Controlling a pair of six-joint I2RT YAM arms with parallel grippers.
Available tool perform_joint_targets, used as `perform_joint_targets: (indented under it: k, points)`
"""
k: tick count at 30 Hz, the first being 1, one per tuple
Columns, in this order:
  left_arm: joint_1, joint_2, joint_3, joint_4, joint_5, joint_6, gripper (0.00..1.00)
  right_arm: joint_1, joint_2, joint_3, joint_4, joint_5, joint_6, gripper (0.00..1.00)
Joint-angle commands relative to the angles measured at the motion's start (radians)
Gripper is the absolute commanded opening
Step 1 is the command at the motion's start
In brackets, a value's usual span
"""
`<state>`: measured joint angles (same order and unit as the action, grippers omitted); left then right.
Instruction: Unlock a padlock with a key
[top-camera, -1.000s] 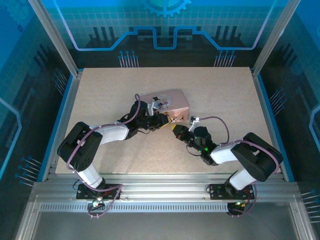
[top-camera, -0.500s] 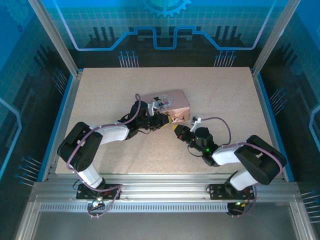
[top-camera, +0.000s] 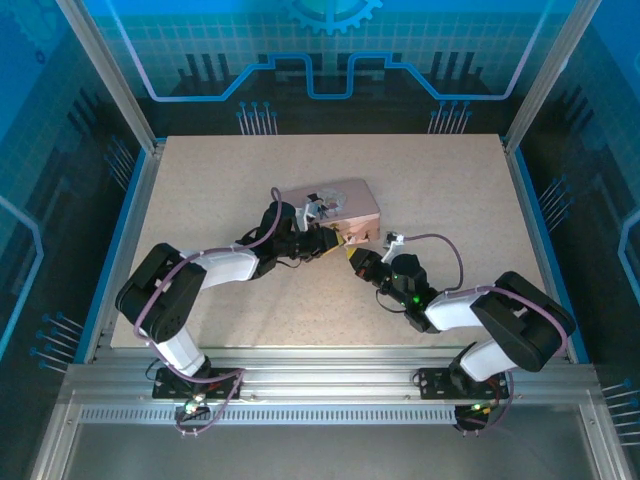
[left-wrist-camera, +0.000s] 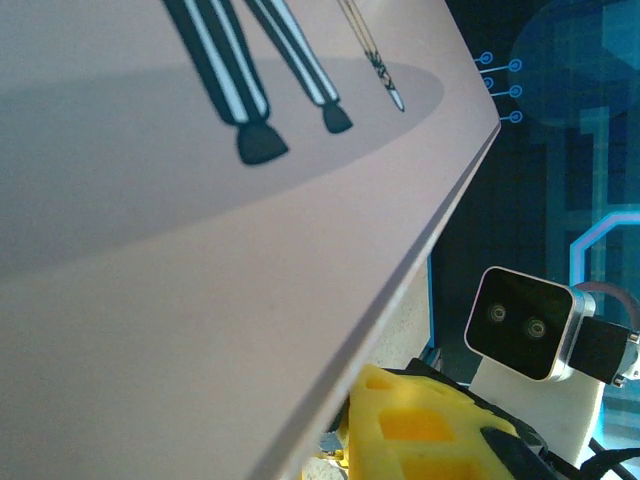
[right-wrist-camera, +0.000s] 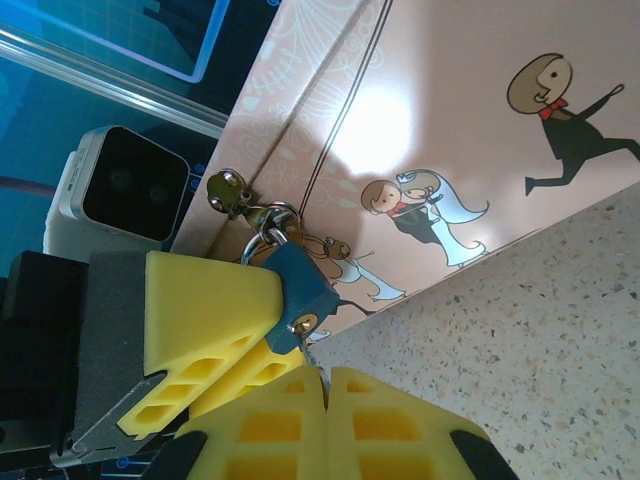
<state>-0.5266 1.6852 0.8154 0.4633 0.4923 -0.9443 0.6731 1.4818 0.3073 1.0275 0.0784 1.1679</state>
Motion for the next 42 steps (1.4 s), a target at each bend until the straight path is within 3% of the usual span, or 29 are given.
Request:
perform_joint_targets:
  k: [1,26,33,42]
  points:
    - [-0.007,0.011,-0.01,0.069,0.055,-0.022,0.16,-0.01,0.016,0.031,0.08,0.002,0.005,0.0]
    - [-0.007,0.012,-0.025,0.18,0.115,-0.059,0.15,-0.115,0.24,0.092,0.339,-0.189,0.293,0.0]
    - [-0.007,0.01,-0.023,0.189,0.129,-0.064,0.15,-0.168,0.264,0.126,0.314,-0.295,0.285,0.0]
    - [-0.007,0.012,-0.028,0.211,0.134,-0.072,0.15,-0.196,0.364,0.171,0.394,-0.402,0.401,0.0]
